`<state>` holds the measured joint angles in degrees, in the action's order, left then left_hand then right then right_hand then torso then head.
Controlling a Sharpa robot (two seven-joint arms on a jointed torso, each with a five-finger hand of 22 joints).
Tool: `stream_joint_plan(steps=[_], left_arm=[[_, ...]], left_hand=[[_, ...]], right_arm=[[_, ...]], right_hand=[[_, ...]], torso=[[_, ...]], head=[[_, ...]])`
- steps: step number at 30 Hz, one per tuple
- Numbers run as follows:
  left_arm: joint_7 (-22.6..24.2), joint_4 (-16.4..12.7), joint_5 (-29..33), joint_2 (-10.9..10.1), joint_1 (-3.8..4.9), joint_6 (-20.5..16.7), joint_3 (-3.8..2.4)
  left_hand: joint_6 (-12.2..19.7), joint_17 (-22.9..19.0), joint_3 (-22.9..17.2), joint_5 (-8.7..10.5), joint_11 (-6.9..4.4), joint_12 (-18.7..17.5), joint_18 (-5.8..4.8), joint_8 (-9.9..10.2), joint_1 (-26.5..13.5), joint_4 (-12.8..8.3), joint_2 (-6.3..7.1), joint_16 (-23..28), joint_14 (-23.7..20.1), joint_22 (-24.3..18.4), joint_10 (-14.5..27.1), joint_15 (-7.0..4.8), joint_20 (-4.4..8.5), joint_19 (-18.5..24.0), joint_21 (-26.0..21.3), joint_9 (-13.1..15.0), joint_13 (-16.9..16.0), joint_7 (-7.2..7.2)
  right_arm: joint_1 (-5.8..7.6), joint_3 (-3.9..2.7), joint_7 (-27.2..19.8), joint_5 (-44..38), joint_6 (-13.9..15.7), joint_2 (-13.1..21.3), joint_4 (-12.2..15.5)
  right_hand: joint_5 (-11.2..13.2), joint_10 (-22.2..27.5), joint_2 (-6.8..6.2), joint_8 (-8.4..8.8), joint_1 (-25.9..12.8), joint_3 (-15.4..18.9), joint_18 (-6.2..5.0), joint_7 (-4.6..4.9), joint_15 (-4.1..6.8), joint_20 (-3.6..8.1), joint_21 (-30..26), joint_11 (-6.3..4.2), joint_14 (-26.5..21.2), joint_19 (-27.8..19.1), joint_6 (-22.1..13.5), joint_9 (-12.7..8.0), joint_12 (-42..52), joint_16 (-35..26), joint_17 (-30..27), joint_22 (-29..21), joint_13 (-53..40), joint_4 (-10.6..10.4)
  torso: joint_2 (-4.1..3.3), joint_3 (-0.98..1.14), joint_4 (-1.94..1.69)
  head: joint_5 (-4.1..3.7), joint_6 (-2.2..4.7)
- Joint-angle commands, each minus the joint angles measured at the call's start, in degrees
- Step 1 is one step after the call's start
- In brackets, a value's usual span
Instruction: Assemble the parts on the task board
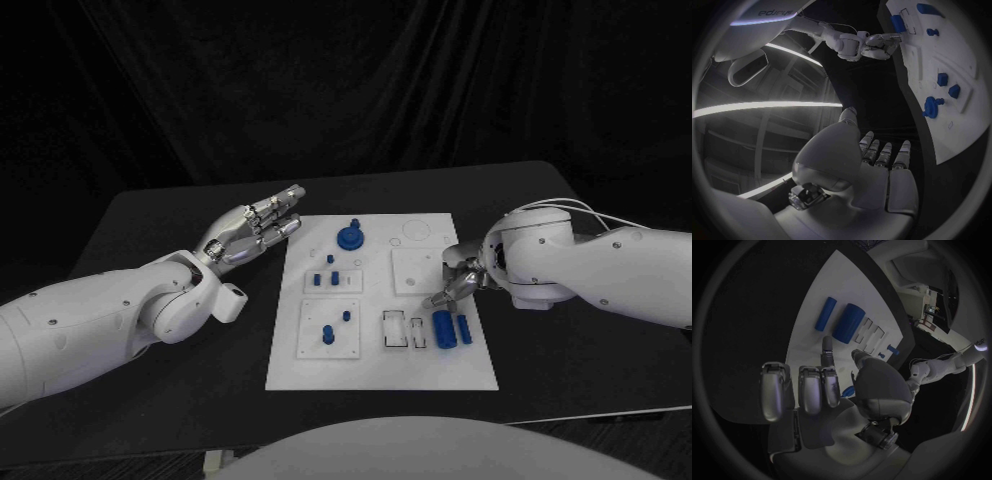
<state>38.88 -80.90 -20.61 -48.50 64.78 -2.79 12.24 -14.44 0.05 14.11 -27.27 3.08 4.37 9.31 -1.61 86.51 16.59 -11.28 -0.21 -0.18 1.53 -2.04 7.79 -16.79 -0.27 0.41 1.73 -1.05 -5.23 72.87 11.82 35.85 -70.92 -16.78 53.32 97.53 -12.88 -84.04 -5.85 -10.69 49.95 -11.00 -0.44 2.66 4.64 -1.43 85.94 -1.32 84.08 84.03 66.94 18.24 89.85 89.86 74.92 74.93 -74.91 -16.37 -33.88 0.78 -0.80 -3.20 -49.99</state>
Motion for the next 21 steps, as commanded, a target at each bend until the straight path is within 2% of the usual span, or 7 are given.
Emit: stream_joint_plan(steps=[1,11,16,21], left_arm=[[6.86,-0.06,0.07,0.19,-0.02,0.88,-0.06],[6.58,0.04,0.07,0.28,-0.02,1.15,-0.06],[6.44,0.1,0.07,0.33,-0.02,1.32,-0.06],[6.32,0.16,0.07,0.41,-0.03,1.52,-0.06]], left_hand=[[-0.19,-0.05,-0.42,-0.21,0.49,0.23,-0.5,-0.2,0.62,-0.03,-0.07,0.21,0.18,0.06,0.06,0.39,-0.2,-0.17,0.0,0.07,0.0,-0.33],[-0.27,-0.05,-0.47,-0.25,0.56,0.24,-0.51,-0.21,0.71,-0.04,-0.07,0.21,0.18,0.08,0.06,0.46,-0.21,-0.17,0.01,0.08,0.0,-0.41],[-0.27,-0.05,-0.47,-0.25,0.56,0.24,-0.51,-0.21,0.71,-0.04,-0.07,0.21,0.18,0.08,0.06,0.46,-0.21,-0.17,0.01,0.08,0.0,-0.41],[-0.24,-0.05,-0.49,-0.28,0.59,0.26,-0.52,-0.21,0.76,-0.05,-0.07,0.21,0.18,0.1,0.05,0.49,-0.21,-0.18,0.02,0.07,0.0,-0.44]], right_arm=[[-0.24,-0.01,1.0,0.4,-0.63,-0.11,-0.07],[-0.66,-0.01,1.0,0.86,-1.32,-0.39,-0.3],[-0.86,-0.01,1.01,0.92,-2.06,-0.43,-0.37],[-0.98,-0.01,1.02,0.94,-2.57,-0.4,-0.43]], right_hand=[[-0.65,-5.96,0.23,0.07,0.65,-0.45,-0.79,0.1,-0.05,-0.25,-0.28,0.06,5.92,4.13,-0.27,0.22,0.15,0.14,15.08,13.41,-15.09,-0.04],[-0.86,-5.96,0.18,-0.01,0.7,-0.41,-0.81,0.08,-0.04,-0.26,-0.38,0.06,5.92,4.09,-0.19,0.41,0.15,0.14,15.08,13.38,-15.09,-0.08],[-0.49,-5.96,-1.28,-0.09,0.0,0.56,-0.82,0.06,-0.03,-0.27,-0.42,0.03,5.92,4.1,-0.25,1.13,0.15,0.14,15.08,13.37,-15.09,-0.38],[0.21,-5.96,-1.39,-0.09,-0.24,0.73,-0.82,0.06,-0.02,-0.27,-0.42,0.02,5.92,4.1,-0.3,1.39,0.15,0.14,15.08,13.37,-15.09,-0.43]], torso=[[0.02,0.01,0.02],[0.01,0.01,0.02],[0.01,0.0,0.0],[0.02,0.0,0.0]], head=[[-0.02,-0.01],[-0.01,-0.01],[0.04,-0.01],[0.13,-0.01]])
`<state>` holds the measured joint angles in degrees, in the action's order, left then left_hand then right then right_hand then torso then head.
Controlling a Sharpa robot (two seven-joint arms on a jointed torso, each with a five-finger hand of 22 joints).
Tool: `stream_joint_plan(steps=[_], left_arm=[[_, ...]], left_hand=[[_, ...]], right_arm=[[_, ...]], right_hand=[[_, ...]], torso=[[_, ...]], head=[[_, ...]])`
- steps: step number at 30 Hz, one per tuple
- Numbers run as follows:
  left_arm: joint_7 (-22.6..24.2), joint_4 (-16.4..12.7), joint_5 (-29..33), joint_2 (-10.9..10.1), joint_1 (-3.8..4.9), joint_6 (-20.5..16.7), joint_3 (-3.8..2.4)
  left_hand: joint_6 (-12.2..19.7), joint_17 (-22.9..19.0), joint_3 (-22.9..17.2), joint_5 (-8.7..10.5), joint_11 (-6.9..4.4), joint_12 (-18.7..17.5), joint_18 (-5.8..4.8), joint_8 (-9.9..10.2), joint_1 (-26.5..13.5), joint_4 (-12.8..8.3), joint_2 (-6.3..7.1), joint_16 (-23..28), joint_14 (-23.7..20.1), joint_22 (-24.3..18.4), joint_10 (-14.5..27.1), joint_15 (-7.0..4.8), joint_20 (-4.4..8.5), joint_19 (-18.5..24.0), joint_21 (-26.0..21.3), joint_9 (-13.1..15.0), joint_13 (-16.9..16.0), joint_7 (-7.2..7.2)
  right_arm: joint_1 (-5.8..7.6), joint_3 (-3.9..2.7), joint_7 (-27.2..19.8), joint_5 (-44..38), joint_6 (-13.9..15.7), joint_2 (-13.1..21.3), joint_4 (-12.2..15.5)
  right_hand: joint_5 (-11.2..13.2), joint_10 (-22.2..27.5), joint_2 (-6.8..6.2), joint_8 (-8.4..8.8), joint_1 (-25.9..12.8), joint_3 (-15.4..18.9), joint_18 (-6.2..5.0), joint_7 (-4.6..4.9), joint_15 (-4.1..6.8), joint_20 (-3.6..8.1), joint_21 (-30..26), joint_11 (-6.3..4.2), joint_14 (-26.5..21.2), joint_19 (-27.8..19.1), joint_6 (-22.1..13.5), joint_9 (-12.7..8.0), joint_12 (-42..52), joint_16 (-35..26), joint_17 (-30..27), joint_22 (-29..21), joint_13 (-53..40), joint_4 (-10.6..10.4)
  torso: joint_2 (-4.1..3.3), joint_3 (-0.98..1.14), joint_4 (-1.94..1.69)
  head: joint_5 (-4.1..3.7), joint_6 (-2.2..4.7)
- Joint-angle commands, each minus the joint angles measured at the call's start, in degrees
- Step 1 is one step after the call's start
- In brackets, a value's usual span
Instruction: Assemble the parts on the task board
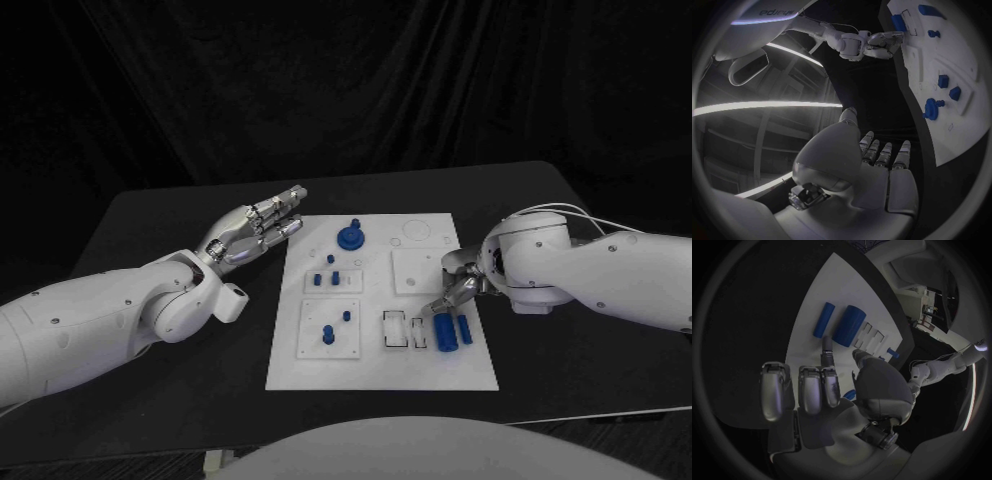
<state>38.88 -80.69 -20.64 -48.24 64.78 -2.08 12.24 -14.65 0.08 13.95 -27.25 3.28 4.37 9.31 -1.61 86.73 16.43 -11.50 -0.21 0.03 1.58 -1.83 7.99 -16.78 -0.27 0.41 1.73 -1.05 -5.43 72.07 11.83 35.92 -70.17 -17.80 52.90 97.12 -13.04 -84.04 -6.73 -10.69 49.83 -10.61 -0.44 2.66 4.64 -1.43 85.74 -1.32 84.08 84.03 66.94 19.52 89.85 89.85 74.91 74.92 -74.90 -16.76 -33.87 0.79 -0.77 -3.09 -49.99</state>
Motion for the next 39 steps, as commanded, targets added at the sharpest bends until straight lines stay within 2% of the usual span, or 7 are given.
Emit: stream_joint_plan(steps=[1,19,21,23,31,36,39], left_arm=[[6.3,-0.04,0.09,0.17,-0.03,0.85,-0.06],[5.77,0.02,0.09,0.28,-0.03,1.25,-0.06],[5.75,0.03,0.09,0.3,-0.03,1.27,-0.06],[5.71,0.04,0.09,0.33,-0.03,1.3,-0.06],[5.51,0.05,0.09,0.36,-0.03,1.44,-0.06],[5.31,0.02,0.09,0.33,-0.04,1.47,-0.06],[5.22,0.03,0.09,0.33,-0.04,1.52,-0.06]], left_hand=[[-0.04,-0.08,-0.34,-0.3,0.39,0.26,-0.52,-0.21,0.54,0.11,0.15,0.21,-0.03,0.05,-0.15,0.29,-0.21,-0.18,0.02,0.07,0.0,-0.23],[0.02,-0.08,-0.73,-0.69,0.71,0.27,-0.59,-0.17,1.37,-0.12,0.21,0.21,-0.03,0.13,-0.13,0.7,-0.24,-0.23,0.05,0.05,0.01,-0.49],[0.02,-0.08,-0.73,-0.69,0.71,0.27,-0.59,-0.17,1.37,-0.12,0.21,0.21,-0.03,0.13,-0.13,0.7,-0.24,-0.23,0.05,0.05,0.01,-0.49],[0.01,-0.08,-0.78,-0.75,0.78,0.28,-0.6,-0.17,1.49,-0.16,0.23,0.21,-0.03,0.13,-0.13,0.71,-0.24,-0.23,0.05,0.05,0.01,-0.55],[-0.04,-0.08,-0.96,-0.91,1.03,0.39,-0.66,-0.18,1.87,-0.25,0.29,0.21,-0.03,0.17,-0.18,0.71,-0.24,-0.26,0.07,0.06,-0.02,-0.73],[-0.21,-0.08,-1.06,-1.04,1.23,0.46,-0.7,-0.21,2.11,-0.3,0.35,0.21,-0.03,0.18,-0.22,0.75,-0.25,-0.27,0.07,0.08,-0.03,-0.88],[-0.35,-0.08,-1.11,-1.11,1.31,0.5,-0.73,-0.23,2.23,-0.31,0.39,0.21,-0.03,0.2,-0.24,0.8,-0.25,-0.28,0.08,0.1,-0.04,-0.97]], right_arm=[[-0.21,-0.02,0.96,0.2,-1.65,0.03,-0.03],[-0.39,-0.01,0.97,0.2,-1.59,0.37,0.3],[-0.4,-0.01,0.97,0.2,-1.61,0.37,0.34],[-0.43,-0.01,0.97,0.2,-1.62,0.38,0.4],[-0.72,-0.01,0.98,0.2,-1.44,0.55,0.65],[-1.14,-0.01,0.99,0.19,-1.4,0.68,0.78],[-1.3,-0.01,1.0,0.12,-1.46,0.75,0.85]], right_hand=[[0.46,-5.96,-0.49,-0.1,-0.15,0.35,-0.81,0.05,-0.02,-0.27,-0.21,0.02,5.92,4.11,-0.3,0.15,0.15,0.15,15.09,13.39,-15.1,-0.04],[3.24,-5.96,-0.12,0.23,-1.84,0.62,-0.84,0.21,-0.09,-0.31,-0.36,0.14,5.92,4.08,-1.01,1.05,0.15,0.15,15.09,13.35,-15.1,-0.12],[3.06,-5.96,0.07,0.19,-1.8,0.49,-0.84,0.19,-0.09,-0.32,-0.37,0.13,5.92,4.08,-0.95,1.15,0.15,0.15,15.09,13.35,-15.1,-0.07],[1.49,-5.96,0.41,0.14,-1.18,0.03,-0.85,0.15,-0.07,-0.31,-0.43,0.1,5.92,4.07,-0.92,1.6,0.15,0.15,15.09,13.33,-15.1,0.06],[-2.11,-5.96,0.44,0.38,1.42,-0.77,-0.94,0.19,-0.05,-0.28,-0.8,0.1,5.92,3.94,-1.46,2.49,0.15,0.15,15.09,13.21,-15.1,0.57],[-2.23,-5.96,0.42,0.39,1.54,-0.79,-1.01,0.2,-0.06,-0.28,-1.05,0.1,5.92,3.84,-1.5,2.54,0.15,0.15,15.09,13.12,-15.1,0.57],[-1.08,-5.96,-0.35,0.49,1.43,-0.21,-1.03,0.24,-0.07,-0.29,-1.17,0.14,5.92,3.81,-1.68,2.85,0.15,0.15,15.09,13.09,-15.1,0.22]], torso=[[0.0,0.0,-0.02],[0.0,0.0,-0.03],[0.0,0.0,-0.03],[0.0,0.0,-0.02],[-0.02,-0.01,-0.03],[0.0,0.0,-0.04],[-0.01,0.0,-0.03]], head=[[0.04,-0.01],[0.19,-0.01],[0.19,-0.01],[0.24,-0.01],[0.33,-0.01],[0.45,-0.01],[0.49,-0.01]])
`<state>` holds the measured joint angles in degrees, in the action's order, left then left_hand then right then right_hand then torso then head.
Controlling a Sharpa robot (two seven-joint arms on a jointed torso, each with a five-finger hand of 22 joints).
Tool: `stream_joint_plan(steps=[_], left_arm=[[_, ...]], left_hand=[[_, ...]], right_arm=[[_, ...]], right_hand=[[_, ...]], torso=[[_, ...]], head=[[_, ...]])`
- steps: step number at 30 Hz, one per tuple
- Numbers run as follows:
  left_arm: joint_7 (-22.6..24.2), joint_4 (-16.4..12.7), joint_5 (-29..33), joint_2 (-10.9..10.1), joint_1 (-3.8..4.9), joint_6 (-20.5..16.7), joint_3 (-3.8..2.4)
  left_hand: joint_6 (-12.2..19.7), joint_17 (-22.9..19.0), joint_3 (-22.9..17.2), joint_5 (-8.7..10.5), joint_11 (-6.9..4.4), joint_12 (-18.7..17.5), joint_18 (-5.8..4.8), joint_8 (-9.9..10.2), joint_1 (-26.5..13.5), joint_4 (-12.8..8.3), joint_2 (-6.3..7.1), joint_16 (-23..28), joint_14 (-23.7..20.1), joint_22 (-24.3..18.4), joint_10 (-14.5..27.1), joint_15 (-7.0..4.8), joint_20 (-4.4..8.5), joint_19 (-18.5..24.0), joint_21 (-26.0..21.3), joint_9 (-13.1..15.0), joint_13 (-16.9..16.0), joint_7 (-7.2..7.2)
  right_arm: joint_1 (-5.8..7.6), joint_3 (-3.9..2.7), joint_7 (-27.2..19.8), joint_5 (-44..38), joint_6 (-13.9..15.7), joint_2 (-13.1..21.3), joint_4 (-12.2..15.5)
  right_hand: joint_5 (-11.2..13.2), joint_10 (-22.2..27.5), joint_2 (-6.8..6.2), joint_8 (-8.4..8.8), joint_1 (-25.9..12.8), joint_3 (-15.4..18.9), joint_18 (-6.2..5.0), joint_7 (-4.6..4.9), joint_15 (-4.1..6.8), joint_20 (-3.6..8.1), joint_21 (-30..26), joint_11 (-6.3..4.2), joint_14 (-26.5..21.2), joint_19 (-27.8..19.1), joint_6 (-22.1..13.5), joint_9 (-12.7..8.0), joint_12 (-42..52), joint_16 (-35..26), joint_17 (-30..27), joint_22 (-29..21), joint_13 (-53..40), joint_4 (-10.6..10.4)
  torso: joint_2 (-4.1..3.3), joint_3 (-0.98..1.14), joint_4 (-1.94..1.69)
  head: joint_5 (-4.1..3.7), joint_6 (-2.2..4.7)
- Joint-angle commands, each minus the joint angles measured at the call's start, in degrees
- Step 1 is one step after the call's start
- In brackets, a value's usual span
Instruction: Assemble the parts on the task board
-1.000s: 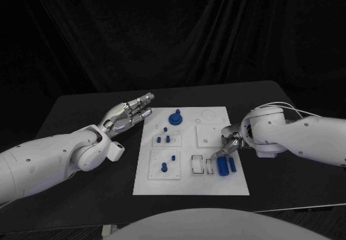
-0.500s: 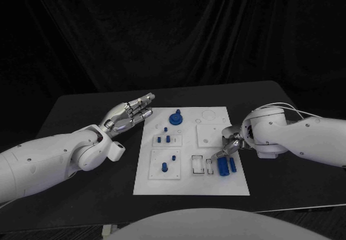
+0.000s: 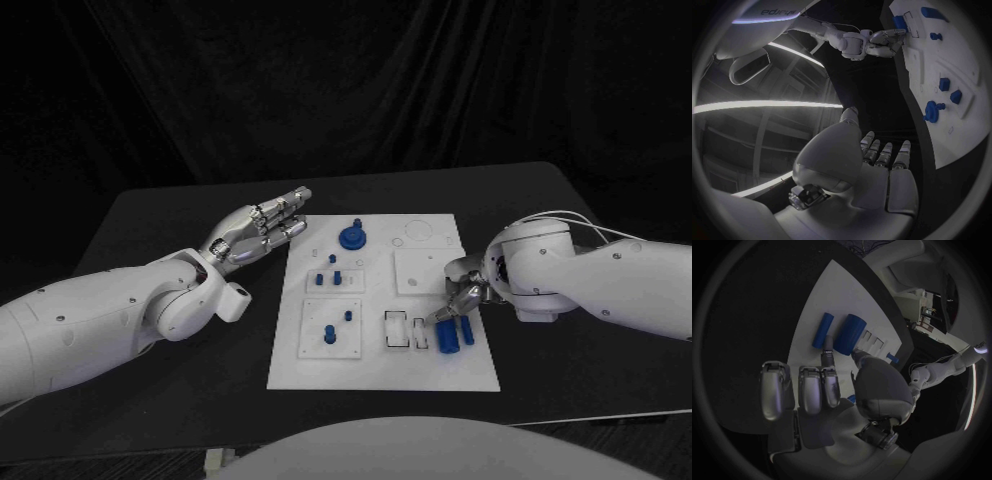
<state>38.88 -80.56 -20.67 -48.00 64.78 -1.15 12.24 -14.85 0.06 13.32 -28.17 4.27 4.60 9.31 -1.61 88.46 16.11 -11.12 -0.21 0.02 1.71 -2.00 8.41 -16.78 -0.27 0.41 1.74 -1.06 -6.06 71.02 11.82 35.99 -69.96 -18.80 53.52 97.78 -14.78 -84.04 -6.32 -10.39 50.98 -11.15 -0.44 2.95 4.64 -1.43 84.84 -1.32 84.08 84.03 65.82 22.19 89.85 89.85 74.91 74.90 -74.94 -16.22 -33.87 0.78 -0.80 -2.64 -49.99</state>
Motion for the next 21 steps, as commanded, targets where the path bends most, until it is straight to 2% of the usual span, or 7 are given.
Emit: stream_joint_plan(steps=[1,7,9,14,21], left_arm=[[5.19,-0.09,0.13,0.1,-0.04,0.61,-0.06],[5.1,-0.04,0.13,0.18,-0.04,0.72,-0.06],[5.06,-0.02,0.13,0.22,-0.04,0.76,-0.06],[4.9,0.09,0.13,0.3,-0.04,0.91,-0.06],[4.72,0.26,0.13,0.34,-0.04,1.02,-0.06]], left_hand=[[-0.15,-0.06,-0.48,-0.19,0.32,0.28,-0.72,-0.23,0.49,0.0,0.02,0.21,-0.02,0.08,-0.07,0.38,-0.25,-0.28,0.08,0.09,-0.04,-0.35],[-0.29,-0.06,-0.56,-0.35,0.45,0.32,-0.78,-0.25,0.7,-0.03,0.11,0.21,-0.02,0.1,-0.09,0.5,-0.26,-0.3,0.09,0.1,-0.04,-0.52],[-0.31,-0.06,-0.59,-0.4,0.48,0.34,-0.79,-0.26,0.76,-0.05,0.12,0.21,-0.02,0.11,-0.1,0.55,-0.27,-0.31,0.1,0.11,-0.04,-0.56],[-0.34,-0.06,-0.64,-0.48,0.53,0.33,-0.82,-0.26,0.87,-0.08,0.16,0.21,-0.02,0.11,-0.1,0.64,-0.26,-0.32,0.1,0.11,-0.04,-0.63],[-0.56,-0.06,-0.73,-0.67,0.62,0.35,-0.87,-0.29,1.07,-0.15,0.21,0.21,-0.02,0.11,-0.11,0.74,-0.27,-0.32,0.1,0.13,-0.04,-0.73]], right_arm=[[-0.29,0.01,0.93,-0.12,-0.46,0.18,0.21],[-0.46,0.01,0.95,-0.2,0.07,0.25,0.26],[-0.49,0.01,0.94,-0.19,0.71,0.21,0.28],[-0.55,0.01,0.96,0.28,3.23,0.19,0.37],[-0.57,0.01,0.92,5.0,5.65,0.14,0.2]], right_hand=[[0.66,-5.96,-0.76,0.18,0.28,0.34,-1.04,-0.05,-0.07,-0.29,-0.26,0.14,5.92,3.81,-0.56,0.17,0.15,0.15,15.09,13.1,-15.06,-0.33],[1.79,-5.96,-1.35,0.08,1.31,0.61,-1.12,-0.11,-0.03,-0.27,-0.6,0.09,5.92,3.69,-0.46,0.72,0.15,0.15,15.09,12.99,-15.06,-0.22],[-1.21,-5.96,-0.95,-0.18,4.7,-0.38,-1.19,-0.31,0.12,-0.15,-0.92,-0.08,5.92,3.58,-0.33,1.52,0.15,0.15,15.09,12.88,-15.06,1.29],[-3.98,-5.96,-0.25,-0.74,6.81,-1.04,-1.44,-0.57,0.33,0.03,-1.96,-0.32,5.92,3.2,-0.19,2.98,0.15,0.15,15.09,12.53,-15.06,2.68],[-7.6,-5.96,0.5,-1.52,8.54,-1.94,-1.62,-0.89,0.62,0.32,-2.83,-0.63,5.92,2.92,-0.6,5.35,0.15,0.15,15.09,12.25,-15.06,4.88]], torso=[[0.0,0.0,0.0],[0.0,0.01,0.0],[0.0,0.01,0.0],[0.0,0.0,0.01],[0.0,0.01,0.0]], head=[[0.03,-0.01],[0.09,-0.01],[0.09,-0.01],[0.23,-0.01],[0.43,-0.01]])
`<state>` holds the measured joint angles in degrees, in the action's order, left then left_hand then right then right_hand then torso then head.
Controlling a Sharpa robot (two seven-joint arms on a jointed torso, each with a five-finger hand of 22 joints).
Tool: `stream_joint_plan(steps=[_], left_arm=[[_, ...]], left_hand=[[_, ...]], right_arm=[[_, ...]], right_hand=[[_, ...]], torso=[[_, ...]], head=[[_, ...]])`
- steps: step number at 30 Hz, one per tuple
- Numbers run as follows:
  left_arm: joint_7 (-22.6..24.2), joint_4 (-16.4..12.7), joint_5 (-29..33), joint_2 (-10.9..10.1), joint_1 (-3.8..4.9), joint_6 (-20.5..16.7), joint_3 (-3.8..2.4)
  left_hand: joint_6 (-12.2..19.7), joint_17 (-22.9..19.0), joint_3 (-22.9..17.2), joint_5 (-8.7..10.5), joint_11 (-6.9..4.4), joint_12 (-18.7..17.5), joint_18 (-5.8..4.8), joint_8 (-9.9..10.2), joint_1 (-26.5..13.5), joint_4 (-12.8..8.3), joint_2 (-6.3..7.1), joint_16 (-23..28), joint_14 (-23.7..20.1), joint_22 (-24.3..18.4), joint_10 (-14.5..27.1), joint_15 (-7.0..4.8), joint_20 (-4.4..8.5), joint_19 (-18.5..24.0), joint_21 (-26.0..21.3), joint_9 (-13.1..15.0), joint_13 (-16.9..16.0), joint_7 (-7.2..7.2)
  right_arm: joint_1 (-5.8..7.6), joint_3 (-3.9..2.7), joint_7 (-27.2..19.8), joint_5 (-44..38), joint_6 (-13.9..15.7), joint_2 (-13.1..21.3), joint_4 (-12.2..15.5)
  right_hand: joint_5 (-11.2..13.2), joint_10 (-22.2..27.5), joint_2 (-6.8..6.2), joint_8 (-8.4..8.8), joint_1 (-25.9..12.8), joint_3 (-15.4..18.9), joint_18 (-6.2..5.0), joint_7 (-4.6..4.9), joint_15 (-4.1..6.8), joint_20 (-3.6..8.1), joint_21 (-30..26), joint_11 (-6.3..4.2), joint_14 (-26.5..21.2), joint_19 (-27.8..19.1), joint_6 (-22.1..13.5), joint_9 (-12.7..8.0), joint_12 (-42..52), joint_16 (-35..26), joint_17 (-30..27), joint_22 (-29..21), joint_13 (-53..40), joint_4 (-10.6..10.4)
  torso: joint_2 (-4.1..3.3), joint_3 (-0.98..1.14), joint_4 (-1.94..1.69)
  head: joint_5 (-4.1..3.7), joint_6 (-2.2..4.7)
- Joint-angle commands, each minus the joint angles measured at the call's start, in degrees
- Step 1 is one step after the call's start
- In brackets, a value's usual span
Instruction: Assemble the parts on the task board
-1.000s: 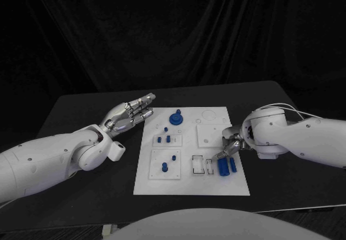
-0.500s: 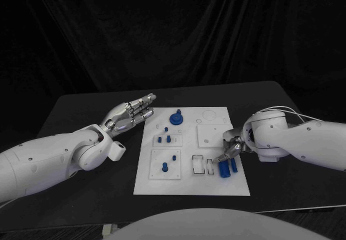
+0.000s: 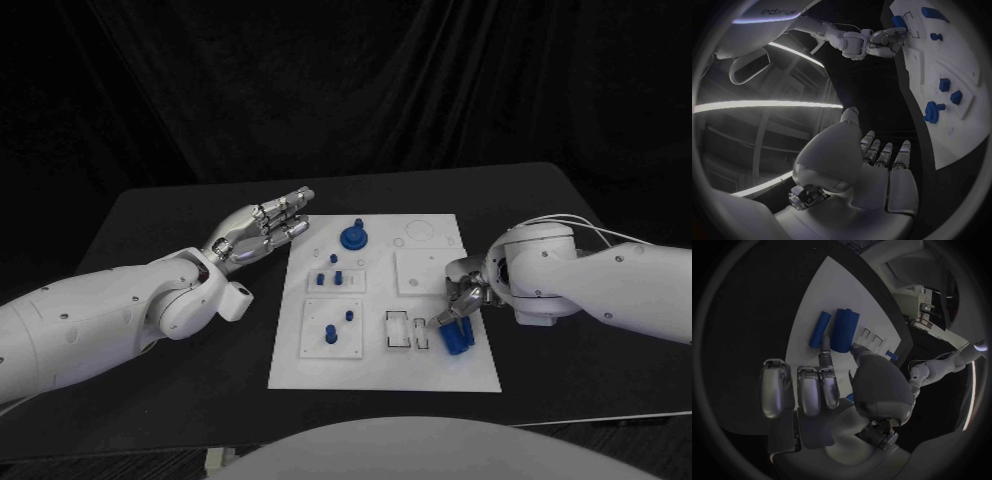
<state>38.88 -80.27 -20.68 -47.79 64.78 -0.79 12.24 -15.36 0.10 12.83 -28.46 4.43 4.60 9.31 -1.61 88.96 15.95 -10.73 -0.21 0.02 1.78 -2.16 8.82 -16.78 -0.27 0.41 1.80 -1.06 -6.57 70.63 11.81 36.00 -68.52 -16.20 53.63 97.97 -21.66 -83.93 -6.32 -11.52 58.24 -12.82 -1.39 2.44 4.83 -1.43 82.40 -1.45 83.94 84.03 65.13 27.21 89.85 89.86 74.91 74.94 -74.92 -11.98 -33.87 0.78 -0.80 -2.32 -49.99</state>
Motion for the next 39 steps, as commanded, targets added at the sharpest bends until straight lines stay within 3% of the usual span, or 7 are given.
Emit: stream_joint_plan(steps=[1,11,23,33,35,39], left_arm=[[4.7,-0.02,0.14,0.13,-0.04,0.68,-0.06],[4.46,0.29,0.14,0.43,-0.05,1.03,-0.06],[4.2,0.52,0.14,0.59,-0.05,1.36,-0.06],[3.98,0.63,0.14,0.7,-0.05,1.67,-0.06],[3.94,0.64,0.14,0.73,-0.06,1.73,-0.06],[3.89,0.57,0.14,0.72,-0.06,1.78,-0.06]], left_hand=[[-0.04,-0.1,-0.24,-0.37,0.46,0.35,-0.87,-0.29,0.57,0.02,-0.17,0.21,-0.02,0.04,0.05,0.32,-0.27,-0.32,0.1,0.08,-0.04,-0.22],[-0.08,-0.1,-0.28,-0.47,0.49,0.36,-0.9,-0.3,0.65,-0.01,-0.15,0.21,-0.02,0.05,0.05,0.35,-0.27,-0.33,0.11,0.08,-0.04,-0.25],[-0.09,-0.1,-0.34,-0.59,0.5,0.33,-0.93,-0.3,0.75,-0.04,-0.14,0.21,-0.02,0.06,0.07,0.38,-0.28,-0.34,0.11,0.08,-0.04,-0.28],[0.0,-0.1,-0.39,-0.67,0.52,0.33,-0.96,-0.28,0.84,-0.07,-0.13,0.21,-0.02,0.04,0.07,0.4,-0.28,-0.34,0.11,0.06,-0.03,-0.29],[0.0,-0.1,-0.39,-0.67,0.52,0.33,-0.96,-0.28,0.84,-0.07,-0.13,0.21,-0.02,0.04,0.07,0.4,-0.28,-0.34,0.11,0.06,-0.03,-0.29],[-0.02,-0.1,-0.42,-0.7,0.51,0.3,-0.97,-0.28,0.89,-0.08,-0.13,0.21,-0.02,0.05,0.09,0.42,-0.28,-0.34,0.11,0.07,-0.03,-0.28]], right_arm=[[-0.19,0.02,0.87,4.02,3.3,0.06,0.05],[0.04,0.0,0.62,10.41,6.84,1.14,1.22],[1.72,-0.01,0.6,20.3,9.22,1.28,1.9],[2.14,-0.01,0.6,23.78,10.87,0.45,1.99],[2.16,-0.01,0.64,24.02,10.88,-0.05,1.74],[2.14,0.0,0.75,24.19,10.52,-1.1,1.17]], right_hand=[[-1.05,-6.07,0.56,-0.46,1.35,-0.35,-0.69,-0.4,0.45,0.34,-0.5,-0.52,6.06,2.89,0.02,0.56,0.15,0.14,15.09,12.17,-15.08,0.82],[-2.5,-6.07,0.85,-0.72,1.19,-0.64,-0.79,-0.45,0.54,0.44,-0.95,-0.6,6.06,2.76,-0.26,1.51,0.15,0.14,15.09,12.04,-15.08,1.26],[-3.34,-6.07,1.49,-0.49,0.61,-1.01,-0.99,-0.32,0.54,0.47,-1.8,-0.54,6.06,2.49,-1.05,2.03,0.15,0.14,15.09,11.75,-15.08,1.21],[-3.44,-6.07,1.65,-0.08,0.17,-1.14,-1.05,-0.09,0.43,0.43,-2.13,-0.37,6.06,2.4,-1.83,2.13,0.15,0.14,15.09,11.64,-15.08,1.18],[-2.05,-6.07,1.76,0.24,-0.82,-0.93,-1.1,0.19,0.22,0.28,-2.42,-0.12,6.06,2.33,-2.35,2.25,0.15,0.14,15.09,11.55,-15.08,0.76],[-1.71,-6.07,1.73,0.39,-1.12,-0.85,-1.24,0.29,0.15,0.21,-2.99,-0.03,6.06,2.14,-2.6,2.3,0.15,0.14,15.09,11.35,-15.08,0.69]], torso=[[0.0,0.01,-0.01],[-0.02,0.01,-0.01],[0.03,0.01,0.03],[0.01,0.0,0.02],[0.01,-0.01,0.02],[0.01,0.0,0.0]], head=[[0.14,-0.01],[0.25,-0.01],[0.37,-0.01],[0.6,-0.01],[0.6,-0.01],[0.66,-0.01]])
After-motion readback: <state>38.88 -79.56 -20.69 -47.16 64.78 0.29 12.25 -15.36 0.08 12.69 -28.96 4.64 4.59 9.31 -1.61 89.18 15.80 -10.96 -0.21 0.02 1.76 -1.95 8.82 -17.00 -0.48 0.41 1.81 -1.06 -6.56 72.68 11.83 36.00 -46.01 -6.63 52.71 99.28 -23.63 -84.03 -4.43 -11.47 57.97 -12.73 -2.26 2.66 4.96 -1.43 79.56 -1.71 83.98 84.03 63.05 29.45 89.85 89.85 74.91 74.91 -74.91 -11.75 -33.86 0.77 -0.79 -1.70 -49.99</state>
